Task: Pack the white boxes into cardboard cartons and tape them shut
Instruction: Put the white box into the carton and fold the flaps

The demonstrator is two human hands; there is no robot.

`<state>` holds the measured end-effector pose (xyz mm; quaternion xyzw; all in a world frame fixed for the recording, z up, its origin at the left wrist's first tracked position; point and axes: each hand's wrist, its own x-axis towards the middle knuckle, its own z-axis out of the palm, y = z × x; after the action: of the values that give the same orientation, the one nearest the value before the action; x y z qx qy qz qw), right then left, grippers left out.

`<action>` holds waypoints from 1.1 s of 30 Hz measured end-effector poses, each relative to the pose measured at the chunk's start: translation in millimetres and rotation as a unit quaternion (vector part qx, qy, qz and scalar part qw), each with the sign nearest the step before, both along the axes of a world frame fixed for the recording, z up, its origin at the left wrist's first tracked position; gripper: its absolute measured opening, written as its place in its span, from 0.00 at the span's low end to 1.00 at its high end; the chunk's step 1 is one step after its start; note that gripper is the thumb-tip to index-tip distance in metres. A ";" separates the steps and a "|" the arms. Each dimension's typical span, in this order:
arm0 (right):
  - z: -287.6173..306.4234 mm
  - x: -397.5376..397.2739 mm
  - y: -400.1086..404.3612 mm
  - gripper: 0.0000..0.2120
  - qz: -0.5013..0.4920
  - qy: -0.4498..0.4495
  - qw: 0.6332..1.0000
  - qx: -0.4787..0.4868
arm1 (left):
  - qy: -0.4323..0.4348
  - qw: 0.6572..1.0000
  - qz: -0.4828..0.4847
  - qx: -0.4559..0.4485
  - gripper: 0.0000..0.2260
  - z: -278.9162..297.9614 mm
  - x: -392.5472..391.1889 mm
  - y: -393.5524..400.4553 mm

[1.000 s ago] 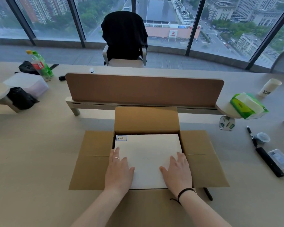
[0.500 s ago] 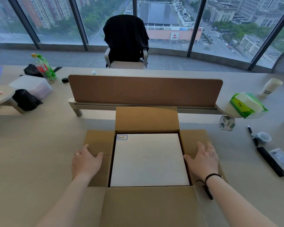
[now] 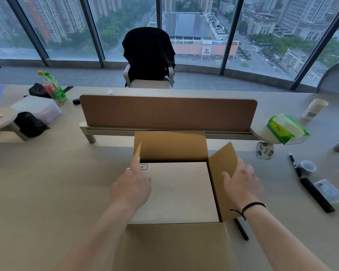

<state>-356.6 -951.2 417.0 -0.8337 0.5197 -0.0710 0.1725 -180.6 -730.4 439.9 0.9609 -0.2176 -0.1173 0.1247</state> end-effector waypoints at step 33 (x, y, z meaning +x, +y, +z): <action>-86.5 -38.8 73.7 0.27 0.234 0.042 0.965 0.113 | 0.152 0.985 0.057 -0.065 0.21 -90.2 -38.5 88.8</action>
<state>-395.4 -877.4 330.4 -0.9096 0.3214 0.0657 0.2551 -219.1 -641.6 349.7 0.9326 -0.1484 -0.2399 0.2250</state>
